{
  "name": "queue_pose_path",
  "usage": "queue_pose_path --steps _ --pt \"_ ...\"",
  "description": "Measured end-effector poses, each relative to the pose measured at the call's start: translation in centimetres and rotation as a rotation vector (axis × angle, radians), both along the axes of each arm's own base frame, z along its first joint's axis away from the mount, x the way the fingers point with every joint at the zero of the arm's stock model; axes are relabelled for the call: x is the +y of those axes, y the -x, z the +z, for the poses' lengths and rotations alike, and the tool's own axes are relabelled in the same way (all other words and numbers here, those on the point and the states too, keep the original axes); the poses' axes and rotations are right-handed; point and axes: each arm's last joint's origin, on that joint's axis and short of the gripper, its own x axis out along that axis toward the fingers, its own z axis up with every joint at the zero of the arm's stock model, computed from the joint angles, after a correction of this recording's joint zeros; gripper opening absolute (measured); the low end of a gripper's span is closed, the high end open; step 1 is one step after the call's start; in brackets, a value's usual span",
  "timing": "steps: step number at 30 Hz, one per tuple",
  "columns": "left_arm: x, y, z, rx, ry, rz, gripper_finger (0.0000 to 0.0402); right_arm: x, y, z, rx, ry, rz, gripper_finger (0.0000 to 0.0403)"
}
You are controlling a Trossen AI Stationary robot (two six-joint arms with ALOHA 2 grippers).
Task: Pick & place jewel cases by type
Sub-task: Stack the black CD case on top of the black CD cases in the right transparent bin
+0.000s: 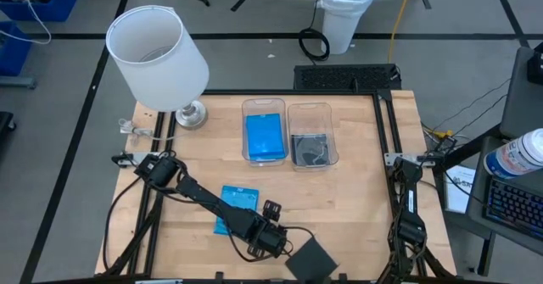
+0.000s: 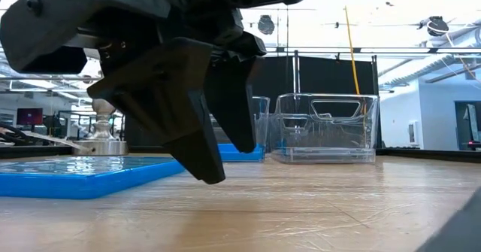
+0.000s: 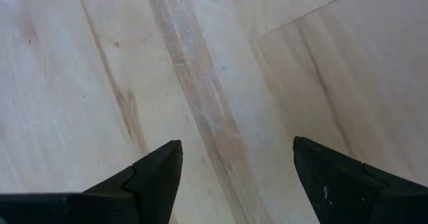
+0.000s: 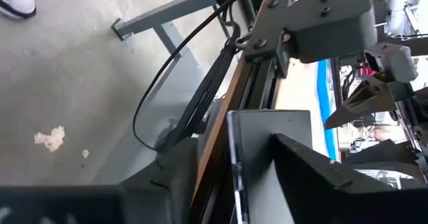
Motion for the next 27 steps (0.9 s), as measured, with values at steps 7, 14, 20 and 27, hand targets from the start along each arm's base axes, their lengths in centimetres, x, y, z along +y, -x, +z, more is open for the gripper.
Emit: queue_pose_path --steps 7,14,20,27 --pt "0.0 0.0 0.0 -0.001 0.002 0.0 0.0285 0.3 -0.2 0.1 -0.057 -0.056 -0.021 0.0093" --pt "0.0 0.1 0.0 0.004 -0.001 -0.002 0.0285 1.2 -0.3 0.3 -0.149 0.029 0.036 0.0026" --pt "0.0 0.8 0.8 0.006 -0.083 -0.019 0.0285 2.6 -0.9 2.3 -0.228 0.106 0.058 0.0006" --pt "0.2 2.4 4.8 -0.06 -0.15 0.022 0.0285 3.0 -1.3 7.1 -0.352 0.127 0.008 0.0009"
